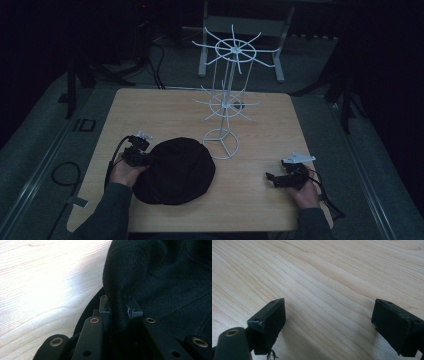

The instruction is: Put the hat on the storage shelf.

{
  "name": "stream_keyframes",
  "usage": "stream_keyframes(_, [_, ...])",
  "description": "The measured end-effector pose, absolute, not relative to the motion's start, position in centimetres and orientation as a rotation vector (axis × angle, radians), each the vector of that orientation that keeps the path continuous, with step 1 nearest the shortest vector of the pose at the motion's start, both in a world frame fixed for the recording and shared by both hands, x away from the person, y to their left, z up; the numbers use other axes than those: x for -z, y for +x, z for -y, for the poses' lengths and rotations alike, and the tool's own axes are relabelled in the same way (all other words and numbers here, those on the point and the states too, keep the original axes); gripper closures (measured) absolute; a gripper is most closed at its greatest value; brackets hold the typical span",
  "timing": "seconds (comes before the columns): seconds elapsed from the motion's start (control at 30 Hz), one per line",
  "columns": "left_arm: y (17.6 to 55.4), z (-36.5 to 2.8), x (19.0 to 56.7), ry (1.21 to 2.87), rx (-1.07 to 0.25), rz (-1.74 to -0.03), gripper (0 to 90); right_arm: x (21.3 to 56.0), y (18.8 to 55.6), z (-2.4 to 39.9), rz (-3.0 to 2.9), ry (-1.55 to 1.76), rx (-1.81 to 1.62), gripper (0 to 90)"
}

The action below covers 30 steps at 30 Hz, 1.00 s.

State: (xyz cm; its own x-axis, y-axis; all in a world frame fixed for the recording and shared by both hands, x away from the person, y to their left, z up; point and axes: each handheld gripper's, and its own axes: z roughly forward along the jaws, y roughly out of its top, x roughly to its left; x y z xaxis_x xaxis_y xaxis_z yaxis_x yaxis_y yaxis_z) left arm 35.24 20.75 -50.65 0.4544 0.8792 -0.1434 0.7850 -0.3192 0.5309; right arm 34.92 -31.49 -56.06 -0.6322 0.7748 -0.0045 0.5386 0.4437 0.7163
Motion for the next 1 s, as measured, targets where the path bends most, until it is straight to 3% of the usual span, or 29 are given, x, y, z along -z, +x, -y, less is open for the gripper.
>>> stream_keyframes(1.0, [34.2, -24.6, 47.2, 1.864, -0.148, -1.342, 80.5, 56.1, 34.9, 31.5, -2.366, 1.116, -0.997, 11.9])
